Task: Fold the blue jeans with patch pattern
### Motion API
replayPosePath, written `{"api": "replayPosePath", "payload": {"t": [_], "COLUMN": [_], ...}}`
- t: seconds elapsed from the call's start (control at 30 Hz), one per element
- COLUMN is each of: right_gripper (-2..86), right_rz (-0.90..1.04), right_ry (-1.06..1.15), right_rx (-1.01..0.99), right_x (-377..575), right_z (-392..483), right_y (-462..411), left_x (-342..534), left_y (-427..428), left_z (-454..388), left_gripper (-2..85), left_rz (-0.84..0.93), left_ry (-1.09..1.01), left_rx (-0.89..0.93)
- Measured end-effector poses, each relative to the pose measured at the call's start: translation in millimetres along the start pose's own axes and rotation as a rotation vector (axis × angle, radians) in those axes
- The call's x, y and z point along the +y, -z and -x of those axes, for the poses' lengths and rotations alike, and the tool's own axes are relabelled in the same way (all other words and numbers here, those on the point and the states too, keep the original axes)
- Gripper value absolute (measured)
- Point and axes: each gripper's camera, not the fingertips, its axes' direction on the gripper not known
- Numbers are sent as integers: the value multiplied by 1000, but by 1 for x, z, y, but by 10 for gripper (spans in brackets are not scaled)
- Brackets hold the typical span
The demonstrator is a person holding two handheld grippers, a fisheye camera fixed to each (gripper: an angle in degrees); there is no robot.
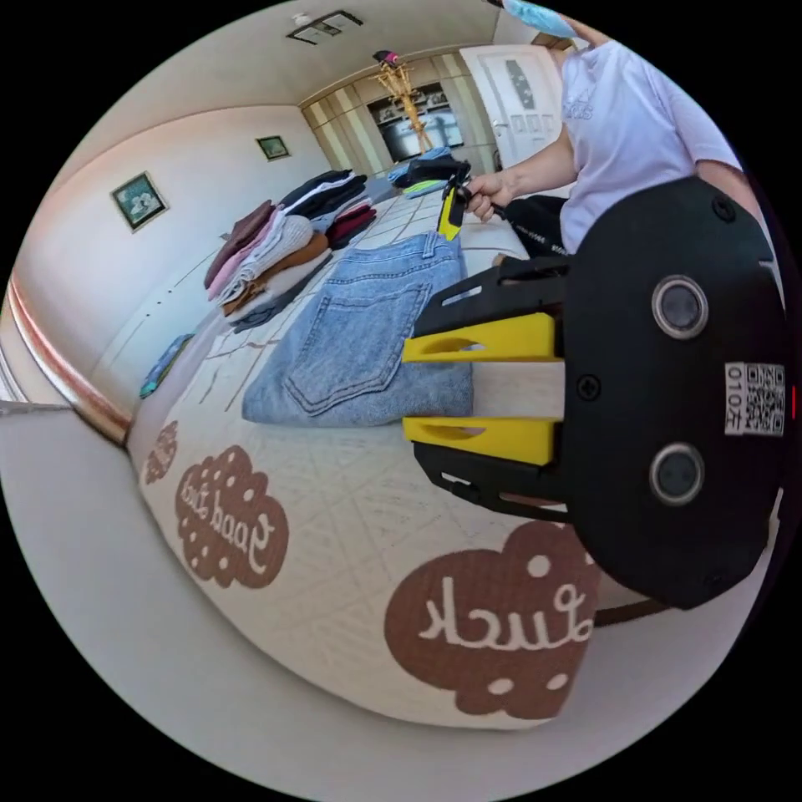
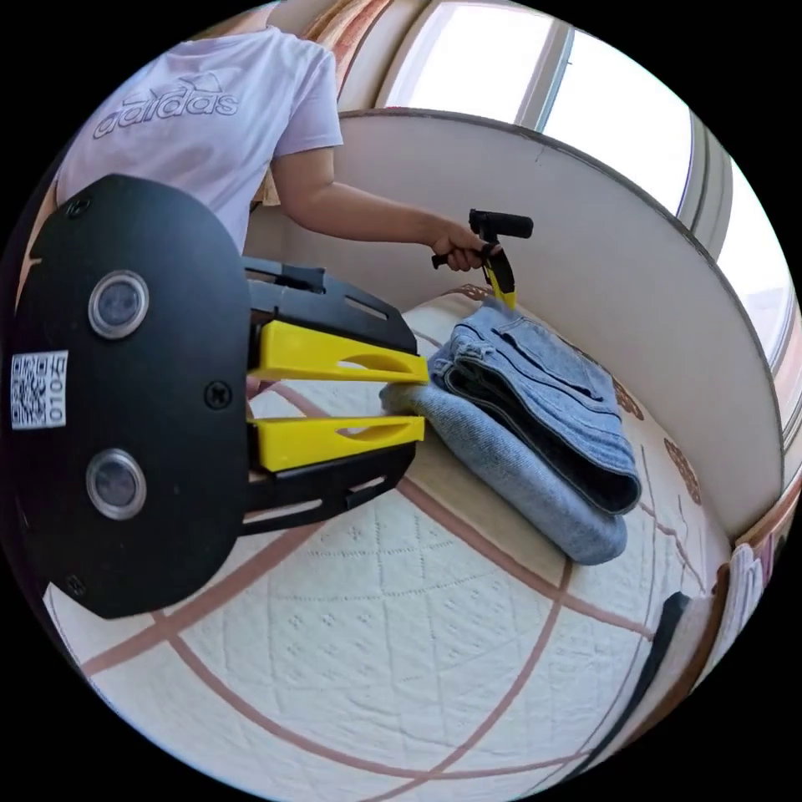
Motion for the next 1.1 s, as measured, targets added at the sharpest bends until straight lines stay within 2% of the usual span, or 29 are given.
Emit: {"api": "replayPosePath", "payload": {"t": [0.07, 0.13, 0.37, 0.63, 0.77, 1.0, 1.1], "right_gripper": [50, 43, 123, 145, 160, 145, 153], "right_rz": [-47, -92, -197, -150, -100, 15, -11], "right_ry": [13, 5, -30, -56, -108, -205, -218], "right_rx": [59, 92, -24, -69, -69, -80, -70], "right_x": [7, 14, 32, -6, -49, -99, -91], "right_z": [2, -1, -9, -22, -33, -57, -63], "right_y": [17, 33, 54, 44, 24, 7, 22], "left_x": [28, 38, 15, -15, -45, -80, -90], "left_y": [23, 27, 9, 25, 4, -43, -56], "left_z": [-27, -42, -23, -17, 3, 45, 47], "left_gripper": [96, 104, 146, 158, 164, 164, 160], "left_rz": [-121, -162, -143, -155, -40, 75, 115], "left_ry": [-24, -66, 56, 8, -14, -12, -39], "left_rx": [-81, -61, -15, -45, -75, 60, 132]}}
